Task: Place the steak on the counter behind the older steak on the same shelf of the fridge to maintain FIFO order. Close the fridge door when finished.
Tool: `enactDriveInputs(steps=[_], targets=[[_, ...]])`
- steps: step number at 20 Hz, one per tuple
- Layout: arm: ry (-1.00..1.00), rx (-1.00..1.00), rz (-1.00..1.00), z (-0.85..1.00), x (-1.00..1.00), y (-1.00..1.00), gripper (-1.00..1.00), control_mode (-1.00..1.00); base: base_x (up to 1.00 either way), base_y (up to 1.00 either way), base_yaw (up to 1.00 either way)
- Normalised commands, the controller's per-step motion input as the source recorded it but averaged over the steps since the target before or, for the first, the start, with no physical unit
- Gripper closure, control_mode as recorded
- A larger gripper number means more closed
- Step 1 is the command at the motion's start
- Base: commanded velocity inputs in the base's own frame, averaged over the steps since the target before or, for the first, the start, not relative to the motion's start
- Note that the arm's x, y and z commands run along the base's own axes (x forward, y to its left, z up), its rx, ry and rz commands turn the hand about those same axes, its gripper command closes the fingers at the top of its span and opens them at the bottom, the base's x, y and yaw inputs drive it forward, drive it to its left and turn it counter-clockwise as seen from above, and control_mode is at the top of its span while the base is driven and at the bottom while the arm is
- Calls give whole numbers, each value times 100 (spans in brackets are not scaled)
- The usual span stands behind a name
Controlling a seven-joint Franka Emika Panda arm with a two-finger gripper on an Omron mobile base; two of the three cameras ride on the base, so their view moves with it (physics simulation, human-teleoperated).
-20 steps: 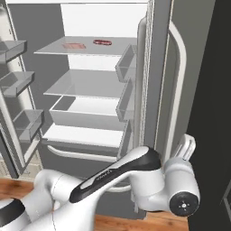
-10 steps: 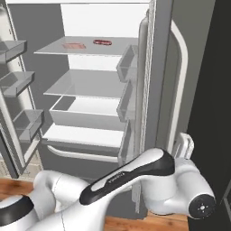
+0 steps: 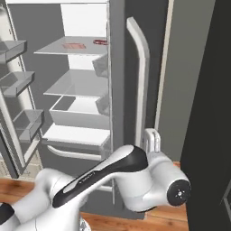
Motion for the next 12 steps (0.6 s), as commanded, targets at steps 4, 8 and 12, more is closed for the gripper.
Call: enactDriveInputs(steps=[4,8,12], targets=[[0,-15,4,14,12,100,-100,-100,0,0,0],[0,-11,0,22,18,100,-100,-100,0,0,0],[0,-8,0,26,28,97,-100,-100,0,0,0]])
